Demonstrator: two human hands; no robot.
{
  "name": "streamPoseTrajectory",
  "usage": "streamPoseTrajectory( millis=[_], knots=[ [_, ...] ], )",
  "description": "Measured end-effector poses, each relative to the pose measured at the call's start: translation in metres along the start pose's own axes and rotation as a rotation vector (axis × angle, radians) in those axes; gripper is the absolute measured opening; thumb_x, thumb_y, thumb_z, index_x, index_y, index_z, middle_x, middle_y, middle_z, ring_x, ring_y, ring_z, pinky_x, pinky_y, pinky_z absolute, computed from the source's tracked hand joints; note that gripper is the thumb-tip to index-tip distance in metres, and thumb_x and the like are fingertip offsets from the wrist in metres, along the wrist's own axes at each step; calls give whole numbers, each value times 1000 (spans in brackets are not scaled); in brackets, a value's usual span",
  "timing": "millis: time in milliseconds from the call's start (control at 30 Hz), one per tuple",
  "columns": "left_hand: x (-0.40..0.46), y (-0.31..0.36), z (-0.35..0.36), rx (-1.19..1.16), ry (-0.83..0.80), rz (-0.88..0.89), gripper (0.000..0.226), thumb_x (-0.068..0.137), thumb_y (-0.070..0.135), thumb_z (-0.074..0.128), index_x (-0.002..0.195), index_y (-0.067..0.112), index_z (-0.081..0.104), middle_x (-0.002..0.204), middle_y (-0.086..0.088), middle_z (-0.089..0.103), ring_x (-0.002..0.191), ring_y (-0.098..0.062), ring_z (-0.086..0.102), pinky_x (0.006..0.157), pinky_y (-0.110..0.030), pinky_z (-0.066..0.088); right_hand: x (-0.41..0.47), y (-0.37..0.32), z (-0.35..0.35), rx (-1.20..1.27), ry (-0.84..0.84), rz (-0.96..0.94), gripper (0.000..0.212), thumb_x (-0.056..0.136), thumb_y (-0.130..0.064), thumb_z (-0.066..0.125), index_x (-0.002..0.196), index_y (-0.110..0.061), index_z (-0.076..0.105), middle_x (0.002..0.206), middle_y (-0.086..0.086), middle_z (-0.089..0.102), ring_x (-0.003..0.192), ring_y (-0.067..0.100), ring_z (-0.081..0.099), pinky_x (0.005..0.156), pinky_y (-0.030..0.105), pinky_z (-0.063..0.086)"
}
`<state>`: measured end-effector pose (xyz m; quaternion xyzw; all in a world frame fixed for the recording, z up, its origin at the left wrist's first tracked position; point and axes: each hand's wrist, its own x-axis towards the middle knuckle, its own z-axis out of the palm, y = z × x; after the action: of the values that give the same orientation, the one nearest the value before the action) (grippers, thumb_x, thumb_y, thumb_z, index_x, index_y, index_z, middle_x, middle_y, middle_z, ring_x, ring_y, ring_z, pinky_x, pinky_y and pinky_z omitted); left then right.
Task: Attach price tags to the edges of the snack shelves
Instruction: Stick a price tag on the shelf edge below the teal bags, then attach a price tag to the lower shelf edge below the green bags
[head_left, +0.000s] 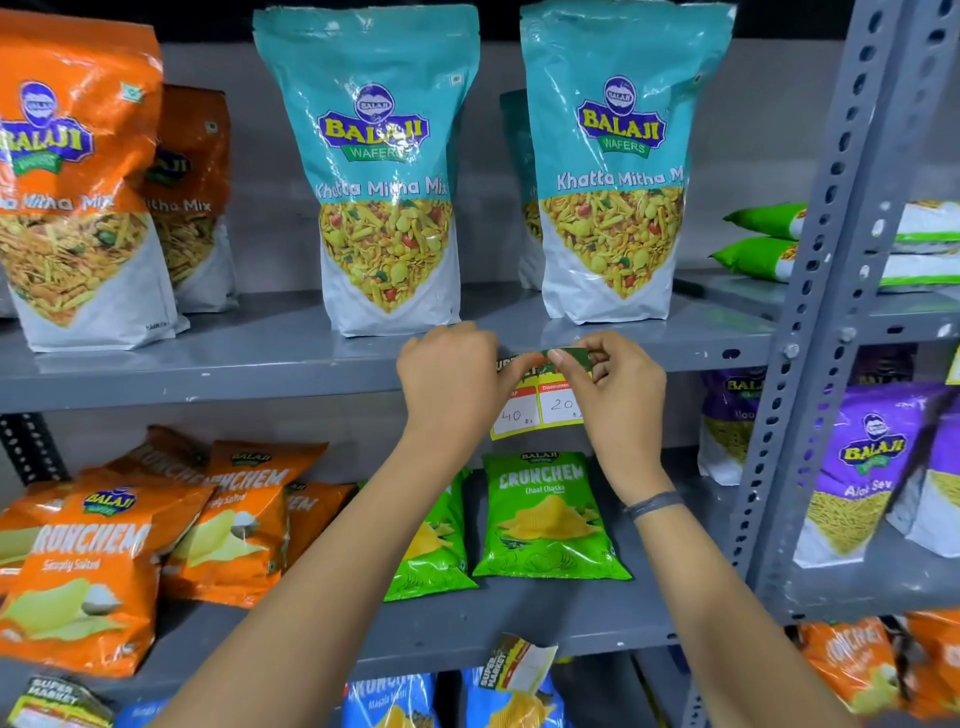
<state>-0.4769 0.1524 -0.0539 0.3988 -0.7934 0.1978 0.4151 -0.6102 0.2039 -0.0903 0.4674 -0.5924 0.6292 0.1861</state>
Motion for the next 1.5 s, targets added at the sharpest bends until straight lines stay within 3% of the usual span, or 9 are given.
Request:
streamPoseTrajectory(
  millis=[367,600,700,833,900,967,1133,1333,1500],
  knots=[
    [-85,-8,32,-314,117,-360,46,84,62,45,72,18,50,69,-8,65,73,-34,61,57,-39,44,-82,34,-15,72,110,103,25,89,-27,64,106,-13,53,85,5,54,68,20,53,63,43,53],
    [-272,-25,117,-405,-916,-639,34,90,37,51,75,8,62,83,-22,71,84,-37,66,63,-35,46,-207,83,4,-142,-531,220,13,89,-20,64,101,-14,64,99,9,65,92,28,60,81,48,52],
    [-302,-25,139,-599,-1114,-835,19,87,18,57,71,9,52,72,-31,60,67,-33,54,63,-38,41,-232,95,17,-304,-797,248,28,89,-27,62,116,-20,60,118,7,62,113,30,53,93,47,47],
    [-296,-17,158,-786,-1073,-957,28,88,1,57,110,-14,51,104,-42,57,101,-54,52,81,-49,46,-241,106,36,-402,-914,250,29,88,-29,62,116,-26,59,120,2,62,116,27,50,93,42,41],
    [-292,-16,165,-809,-1052,-937,20,89,4,56,100,-13,57,89,-45,53,82,-48,58,62,-39,42,-241,113,44,-444,-945,247,22,87,-29,63,108,-25,63,113,3,64,113,27,51,91,40,41],
    [-292,-18,169,-812,-1030,-957,23,91,10,55,69,5,57,61,-22,48,56,-27,46,61,-31,35,-240,118,50,-459,-955,261,15,86,-29,64,100,-22,65,107,5,65,110,27,53,89,40,41],
    [-301,-32,168,-914,-931,-917,20,94,8,50,74,7,51,78,-14,62,51,-2,57,69,-29,45,-236,129,61,-436,-942,317,11,86,-27,65,93,-19,66,101,5,71,103,28,60,83,37,40],
    [-290,-49,162,-755,-836,-680,22,90,14,55,68,16,52,68,-16,64,65,-39,61,61,-34,47,-236,130,56,-414,-915,358,12,84,-32,67,90,-21,65,95,6,72,96,29,63,83,36,42],
    [-281,-52,159,-484,-742,-454,16,82,33,64,74,19,60,72,-3,72,70,-27,65,54,-29,43,-265,130,31,-498,-909,383,17,84,-39,66,80,-22,65,88,-1,73,94,23,61,87,38,37]
  ],
)
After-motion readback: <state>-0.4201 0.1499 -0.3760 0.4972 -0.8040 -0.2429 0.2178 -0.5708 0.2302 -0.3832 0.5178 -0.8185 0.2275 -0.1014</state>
